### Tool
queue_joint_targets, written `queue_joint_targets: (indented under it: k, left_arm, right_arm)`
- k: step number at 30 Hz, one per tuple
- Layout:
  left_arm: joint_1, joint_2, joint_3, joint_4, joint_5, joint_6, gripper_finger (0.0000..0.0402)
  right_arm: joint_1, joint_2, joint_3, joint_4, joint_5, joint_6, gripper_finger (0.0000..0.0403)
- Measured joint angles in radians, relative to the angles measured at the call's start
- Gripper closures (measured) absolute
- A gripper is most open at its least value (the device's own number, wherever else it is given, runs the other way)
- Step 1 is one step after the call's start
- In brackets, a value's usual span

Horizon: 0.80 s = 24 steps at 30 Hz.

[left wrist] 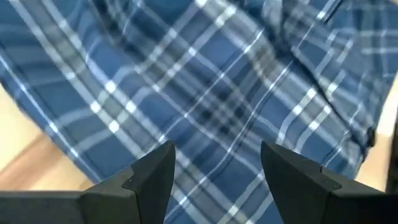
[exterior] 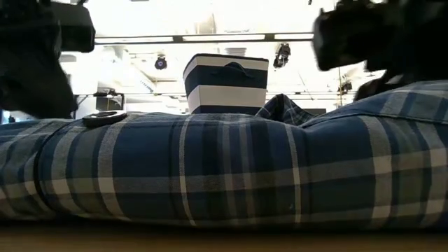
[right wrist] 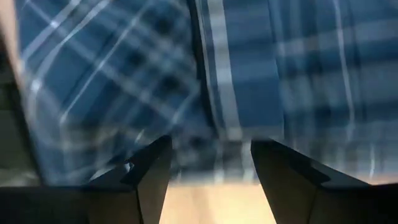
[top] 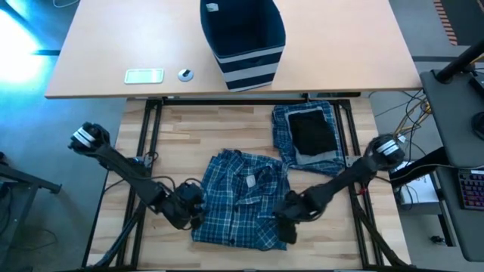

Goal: Fold Laundry from Bin
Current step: Fold the blue patterned long sleeve

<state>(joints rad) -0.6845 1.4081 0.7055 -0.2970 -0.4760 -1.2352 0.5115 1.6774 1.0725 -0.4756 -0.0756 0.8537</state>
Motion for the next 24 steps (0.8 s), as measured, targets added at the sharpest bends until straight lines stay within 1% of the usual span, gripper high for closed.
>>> queue_joint_targets:
  k: [3,5,7,9,10,12,14,17,22,24]
  left_arm:
    - [0.009,0.013,-0.009,-0.011,0.042,-0.036,0.0180]
    - [0.011,0.013,-0.012,-0.027,0.061,-0.066,0.0180]
    - [0.011,0.007,-0.012,-0.047,0.085,-0.084,0.0180]
    - [0.011,0.007,-0.012,-0.066,0.112,-0.109,0.0180]
    - [0.011,0.007,-0.012,-0.070,0.125,-0.117,0.0180]
    - [0.011,0.010,-0.012,-0.068,0.140,-0.127,0.0180]
    - [0.011,0.015,-0.012,-0.069,0.146,-0.149,0.0180]
    - [0.011,0.023,-0.012,-0.059,0.146,-0.160,0.0180]
    - [0.013,0.045,-0.012,-0.054,0.147,-0.162,0.0180]
    - [0.013,0.051,-0.012,-0.053,0.147,-0.162,0.0180]
  right_arm:
    - [-0.039,0.050,0.048,-0.006,0.006,-0.130,0.0188]
    - [-0.071,0.063,0.094,-0.046,0.013,-0.225,0.0188]
    - [-0.091,0.062,0.150,-0.141,0.054,-0.295,0.0188]
    - [-0.095,0.053,0.200,-0.258,0.117,-0.312,0.0188]
    - [-0.095,0.050,0.215,-0.307,0.128,-0.302,0.0188]
    - [-0.093,0.047,0.224,-0.354,0.110,-0.223,0.0188]
    - [-0.092,0.047,0.207,-0.342,0.050,-0.094,0.0188]
    - [-0.093,0.049,0.148,-0.213,-0.002,0.029,0.0188]
    - [-0.095,0.049,0.060,-0.032,-0.013,0.119,0.0188]
    - [-0.102,0.053,0.021,0.015,-0.032,0.140,0.0188]
